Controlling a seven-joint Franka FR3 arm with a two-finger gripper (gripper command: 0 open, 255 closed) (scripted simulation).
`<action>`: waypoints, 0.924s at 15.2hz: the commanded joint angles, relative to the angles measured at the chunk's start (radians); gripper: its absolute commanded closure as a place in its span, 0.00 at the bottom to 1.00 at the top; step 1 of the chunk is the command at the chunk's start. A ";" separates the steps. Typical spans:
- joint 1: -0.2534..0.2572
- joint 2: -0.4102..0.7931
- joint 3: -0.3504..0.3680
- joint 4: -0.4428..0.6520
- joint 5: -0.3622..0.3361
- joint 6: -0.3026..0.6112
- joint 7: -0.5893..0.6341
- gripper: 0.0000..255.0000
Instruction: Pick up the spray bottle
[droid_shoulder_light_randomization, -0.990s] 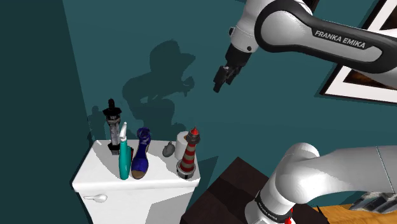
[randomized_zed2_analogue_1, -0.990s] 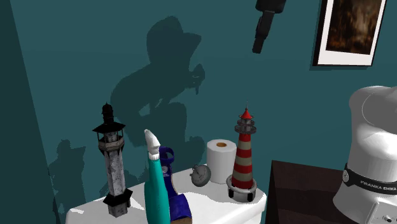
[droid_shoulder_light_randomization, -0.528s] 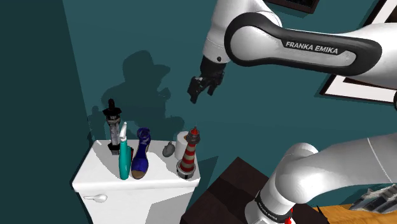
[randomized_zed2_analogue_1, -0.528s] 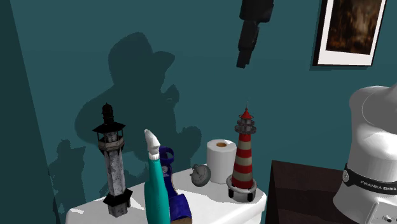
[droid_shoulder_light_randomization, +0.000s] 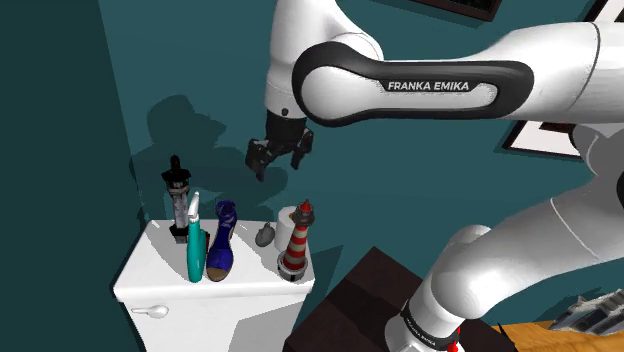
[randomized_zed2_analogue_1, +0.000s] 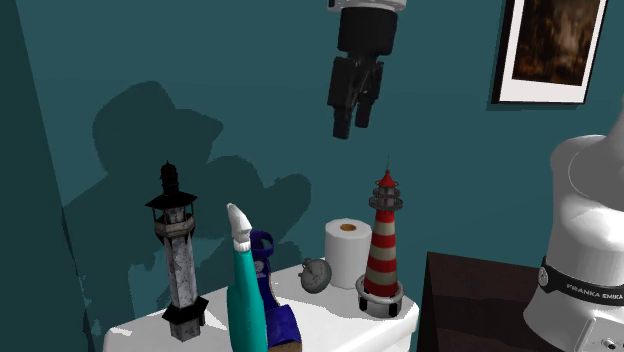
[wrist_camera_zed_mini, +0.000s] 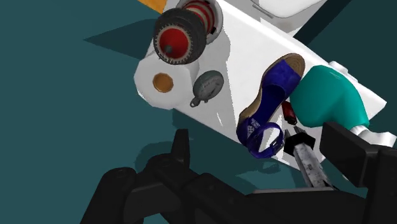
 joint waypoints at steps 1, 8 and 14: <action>-0.007 0.064 0.048 0.031 -0.008 0.016 0.080 0.00; -0.023 0.364 0.193 0.221 -0.128 0.033 0.372 0.00; 0.056 0.669 0.232 0.454 -0.293 -0.011 0.617 0.00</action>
